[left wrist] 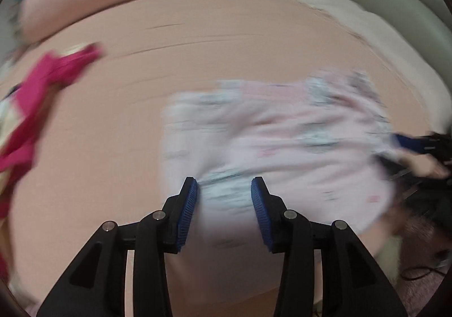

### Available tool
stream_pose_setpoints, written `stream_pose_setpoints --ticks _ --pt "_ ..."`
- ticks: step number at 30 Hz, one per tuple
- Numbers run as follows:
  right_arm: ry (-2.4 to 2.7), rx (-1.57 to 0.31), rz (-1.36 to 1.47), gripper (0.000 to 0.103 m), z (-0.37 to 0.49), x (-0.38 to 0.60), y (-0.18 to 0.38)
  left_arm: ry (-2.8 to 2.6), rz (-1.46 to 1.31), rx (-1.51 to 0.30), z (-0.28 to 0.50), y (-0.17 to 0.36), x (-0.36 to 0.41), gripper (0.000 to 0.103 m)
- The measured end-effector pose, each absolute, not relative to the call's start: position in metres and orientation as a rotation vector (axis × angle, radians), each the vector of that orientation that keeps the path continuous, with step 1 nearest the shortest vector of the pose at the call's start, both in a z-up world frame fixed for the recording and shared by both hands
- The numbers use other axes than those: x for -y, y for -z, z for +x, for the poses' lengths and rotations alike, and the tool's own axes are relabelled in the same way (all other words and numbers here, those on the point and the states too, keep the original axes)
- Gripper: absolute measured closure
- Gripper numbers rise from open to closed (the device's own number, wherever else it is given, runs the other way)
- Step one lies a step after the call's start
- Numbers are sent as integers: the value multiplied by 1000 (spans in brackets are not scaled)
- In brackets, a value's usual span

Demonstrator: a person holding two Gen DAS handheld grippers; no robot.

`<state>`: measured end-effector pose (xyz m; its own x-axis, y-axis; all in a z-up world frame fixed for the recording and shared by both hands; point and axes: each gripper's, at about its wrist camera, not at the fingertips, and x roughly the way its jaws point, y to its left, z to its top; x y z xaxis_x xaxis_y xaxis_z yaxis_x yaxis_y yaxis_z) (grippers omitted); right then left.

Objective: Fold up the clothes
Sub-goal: 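Open both grippers and lift them away from the folded pants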

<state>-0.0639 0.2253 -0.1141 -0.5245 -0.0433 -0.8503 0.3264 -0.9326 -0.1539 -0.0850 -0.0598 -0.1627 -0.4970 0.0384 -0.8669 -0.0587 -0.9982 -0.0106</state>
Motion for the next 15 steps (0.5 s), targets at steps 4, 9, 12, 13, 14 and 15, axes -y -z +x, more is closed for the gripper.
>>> stream_pose_setpoints --ticks 4,9,12,13,14,15 --pt "2516 -175 1386 57 -56 -260 99 -2657 -1509 159 -62 153 70 60" --pt "2463 -237 1395 56 -39 -253 109 -2542 -1404 62 -37 147 8 60" --pt "2450 -334 1409 56 -32 -246 115 -2531 -1492 -187 -33 169 -10 58" --pt "2445 -366 1414 56 -30 -243 117 -2535 -1507 -207 -33 171 -8 58" --pt "2440 -398 1418 49 -28 -241 119 -2539 -1514 -169 -33 169 -2 58" --pt "2434 -431 1423 43 -25 -239 121 -2557 -1525 -131 -32 167 5 58"
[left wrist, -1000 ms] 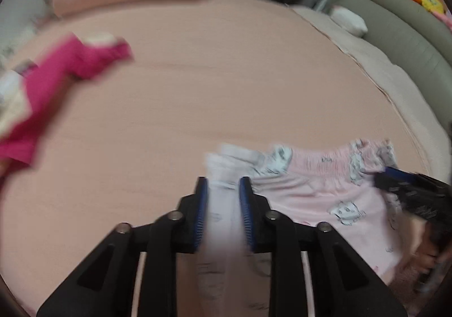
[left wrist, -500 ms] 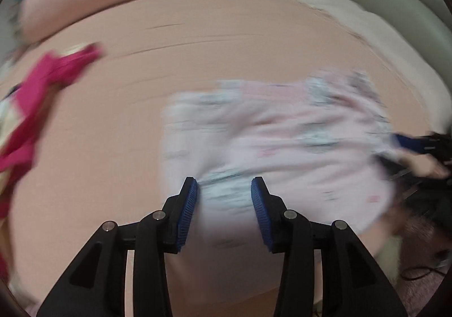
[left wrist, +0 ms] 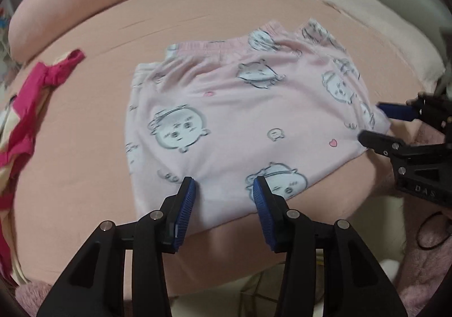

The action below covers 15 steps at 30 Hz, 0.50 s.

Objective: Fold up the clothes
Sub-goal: 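Open both grippers and lift them away from the folded pants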

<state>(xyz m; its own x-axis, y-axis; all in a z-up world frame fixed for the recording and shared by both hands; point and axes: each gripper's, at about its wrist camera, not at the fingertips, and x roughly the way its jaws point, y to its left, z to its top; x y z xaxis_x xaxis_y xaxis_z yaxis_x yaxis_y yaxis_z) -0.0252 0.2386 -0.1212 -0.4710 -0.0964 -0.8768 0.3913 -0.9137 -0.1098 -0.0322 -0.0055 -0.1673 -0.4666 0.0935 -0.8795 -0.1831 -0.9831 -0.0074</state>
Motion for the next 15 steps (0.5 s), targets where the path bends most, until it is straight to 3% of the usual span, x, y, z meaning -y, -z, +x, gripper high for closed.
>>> stream_pose_setpoints --ticks 5,8,10,13,14,15 --pt "2471 -286 1349 45 -19 -255 102 -2657 -1540 114 -28 164 39 58" --pt "2431 -227 1231 45 -23 -229 93 -2655 -1465 125 -28 161 22 57" --pt "2383 -273 1238 45 -27 -197 106 -2657 -1456 118 -32 163 17 57" --pt "2349 -507 1329 47 -22 -162 137 -2687 -1535 50 -30 168 25 56" --pt "2350 -565 1311 47 -17 -160 139 -2706 -1595 7 -29 173 32 49" --pt "2353 -601 1301 47 -14 -162 139 -2721 -1632 18 -28 175 42 34"
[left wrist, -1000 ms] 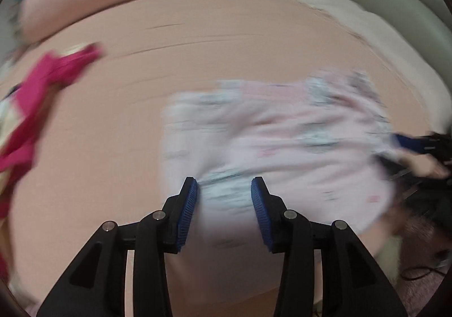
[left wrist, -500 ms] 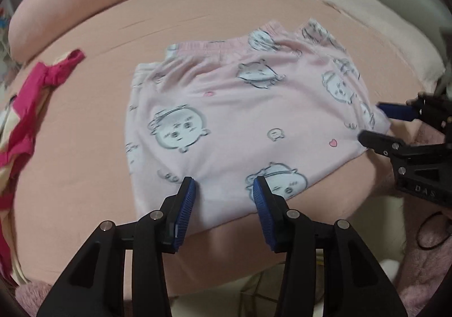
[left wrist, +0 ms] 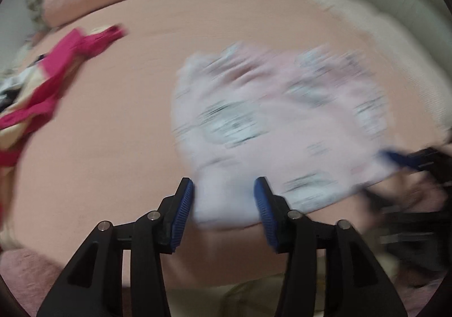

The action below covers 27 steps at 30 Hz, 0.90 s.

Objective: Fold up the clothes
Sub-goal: 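Open both grippers and lift them away from the folded pants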

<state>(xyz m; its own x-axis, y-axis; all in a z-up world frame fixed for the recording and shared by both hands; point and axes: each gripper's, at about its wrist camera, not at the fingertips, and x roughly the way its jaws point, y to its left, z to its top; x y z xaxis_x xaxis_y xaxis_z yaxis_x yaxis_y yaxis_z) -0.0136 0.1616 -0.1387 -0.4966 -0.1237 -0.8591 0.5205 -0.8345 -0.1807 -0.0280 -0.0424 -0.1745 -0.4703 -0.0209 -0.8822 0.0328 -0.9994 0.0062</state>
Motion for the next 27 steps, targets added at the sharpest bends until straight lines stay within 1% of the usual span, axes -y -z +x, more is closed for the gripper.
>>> stream_pose_setpoints --ticks 1,3,4,5,6,8,11,12,14,17,18,21,23,25,27 --pt "2354 -632 1310 47 -11 -165 139 2640 1599 -71 -26 174 54 31" --pt "2396 -638 1355 47 -14 -179 139 2609 1583 -177 -22 171 73 31" --pt "2414 -570 1385 47 -20 -188 138 2596 1572 -231 -19 170 81 31" --pt "2429 -440 1408 47 -27 -201 133 2582 1561 -283 -17 168 89 31" --pt "2444 -311 1417 47 -33 -216 128 2571 1535 -304 -15 165 94 32" --pt "2465 -117 1425 47 -43 -240 121 2562 1456 -286 -10 158 96 32" --pt "2457 124 1442 47 -58 -263 118 2622 1415 -338 -9 154 92 32" --pt "2441 168 1448 47 -61 -265 119 2652 1423 -353 -10 153 89 32" --pt "2407 88 1470 46 -55 -252 126 2682 1450 -314 -15 157 79 32" --pt "2405 -220 1498 47 -44 -222 137 2647 1504 -153 -25 170 65 32" --pt "2421 -265 1498 47 -41 -220 136 2617 1514 -105 -26 173 64 30" --pt "2480 -254 1534 45 -40 -231 132 2573 1511 -74 -26 174 70 30" --pt "2538 -221 1559 45 -41 -245 131 2591 1428 -66 -22 163 73 30" --pt "2547 -132 1567 45 -43 -257 129 2623 1354 -52 -19 154 72 30" --pt "2537 -25 1567 45 -46 -268 127 2686 1350 -57 -18 151 65 30"
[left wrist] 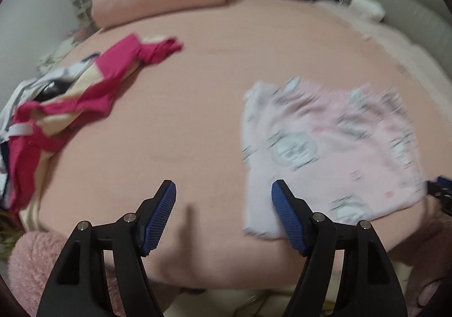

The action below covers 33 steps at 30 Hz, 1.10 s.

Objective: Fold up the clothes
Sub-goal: 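Open both grippers and lift them away from the folded pants, then pinch the folded pants edge with the right gripper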

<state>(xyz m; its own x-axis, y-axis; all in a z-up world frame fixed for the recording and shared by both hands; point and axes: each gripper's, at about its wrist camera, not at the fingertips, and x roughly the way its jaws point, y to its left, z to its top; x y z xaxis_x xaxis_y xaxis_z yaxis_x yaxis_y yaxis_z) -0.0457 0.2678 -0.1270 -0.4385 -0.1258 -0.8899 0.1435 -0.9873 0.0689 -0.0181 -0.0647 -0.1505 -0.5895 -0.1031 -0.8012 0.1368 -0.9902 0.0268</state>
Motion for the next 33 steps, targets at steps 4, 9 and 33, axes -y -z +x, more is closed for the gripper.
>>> stream_pose_setpoints --ticks 4,9,33 --pt "2488 -148 1545 45 -43 -247 133 2813 1338 -65 -17 143 50 30" --pt "2469 -277 1522 46 -39 -229 140 2684 1510 76 -30 175 44 30" --pt "2370 -267 1456 97 -32 -209 143 2675 1558 -117 -27 182 59 31"
